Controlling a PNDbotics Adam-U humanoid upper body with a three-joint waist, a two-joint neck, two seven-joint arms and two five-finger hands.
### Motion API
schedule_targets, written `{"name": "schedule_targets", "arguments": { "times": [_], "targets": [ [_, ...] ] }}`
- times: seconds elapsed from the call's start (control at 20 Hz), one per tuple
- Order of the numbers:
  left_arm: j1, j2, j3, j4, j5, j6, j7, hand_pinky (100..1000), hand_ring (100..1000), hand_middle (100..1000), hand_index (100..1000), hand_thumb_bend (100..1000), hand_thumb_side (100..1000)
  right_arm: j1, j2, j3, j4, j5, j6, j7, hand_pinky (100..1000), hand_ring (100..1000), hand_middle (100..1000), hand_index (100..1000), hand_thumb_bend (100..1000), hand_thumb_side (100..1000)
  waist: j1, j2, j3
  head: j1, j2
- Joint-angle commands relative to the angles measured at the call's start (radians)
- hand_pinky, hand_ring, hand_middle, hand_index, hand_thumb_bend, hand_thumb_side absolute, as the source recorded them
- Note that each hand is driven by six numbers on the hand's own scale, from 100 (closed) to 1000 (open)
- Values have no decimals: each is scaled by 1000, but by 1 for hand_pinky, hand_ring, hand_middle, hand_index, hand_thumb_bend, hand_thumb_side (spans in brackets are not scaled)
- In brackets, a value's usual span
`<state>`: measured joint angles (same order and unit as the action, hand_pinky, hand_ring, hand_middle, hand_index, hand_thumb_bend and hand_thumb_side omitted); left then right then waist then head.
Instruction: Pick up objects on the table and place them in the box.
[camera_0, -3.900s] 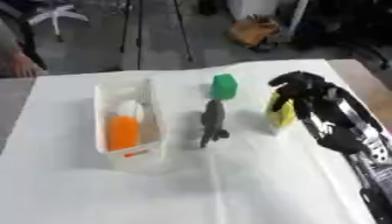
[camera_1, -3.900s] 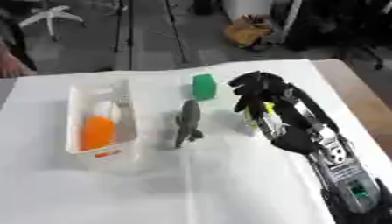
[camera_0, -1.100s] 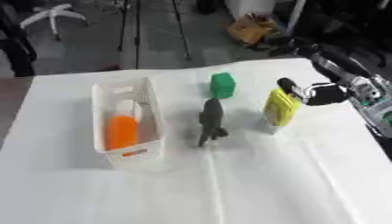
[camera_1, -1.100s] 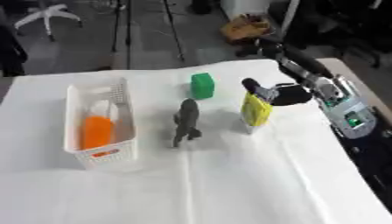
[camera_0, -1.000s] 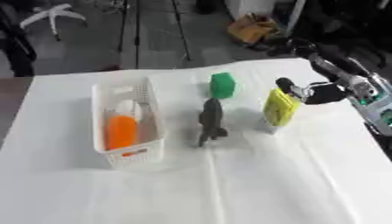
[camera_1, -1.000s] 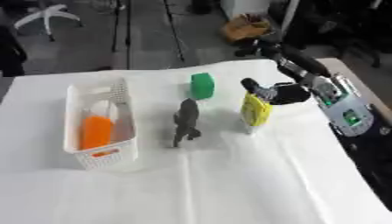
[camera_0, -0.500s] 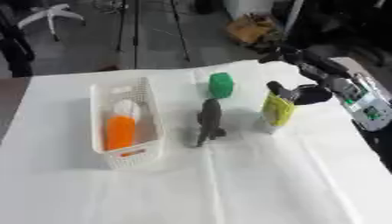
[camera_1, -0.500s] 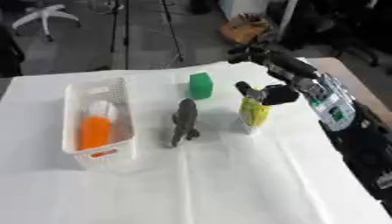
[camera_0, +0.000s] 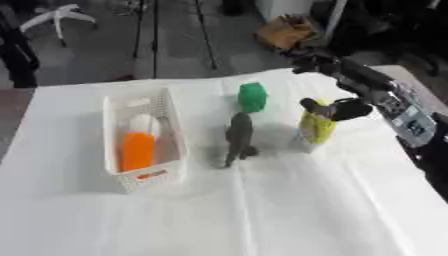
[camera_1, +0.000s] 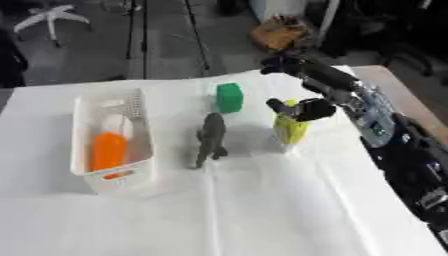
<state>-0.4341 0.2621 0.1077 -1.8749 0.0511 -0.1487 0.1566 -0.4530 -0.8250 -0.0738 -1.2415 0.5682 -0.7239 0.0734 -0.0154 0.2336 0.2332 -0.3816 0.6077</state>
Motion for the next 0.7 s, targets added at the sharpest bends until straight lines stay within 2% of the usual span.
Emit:
{"name": "schedule_targets", "arguments": {
  "times": [0.05,0.45,0.7],
  "targets": [
    [-10,17,1,-13,1,-1,-4,448,738,842,880,408,1000,-6,-48,-11,8,53,8,-40,953,873,922,927,321,634,-3,-22,1,1,4],
    [-11,17,2,-13,1,-1,-3,448,738,843,880,407,1000,15,-38,-16,67,171,20,-134,952,869,919,924,290,658,-3,-22,0,4,2],
    [-11,16,3,-13,1,-2,-3,449,738,843,880,407,1000,21,-31,-11,97,222,20,-166,953,875,920,928,274,683,-1,-22,2,4,2]
  ]
}}
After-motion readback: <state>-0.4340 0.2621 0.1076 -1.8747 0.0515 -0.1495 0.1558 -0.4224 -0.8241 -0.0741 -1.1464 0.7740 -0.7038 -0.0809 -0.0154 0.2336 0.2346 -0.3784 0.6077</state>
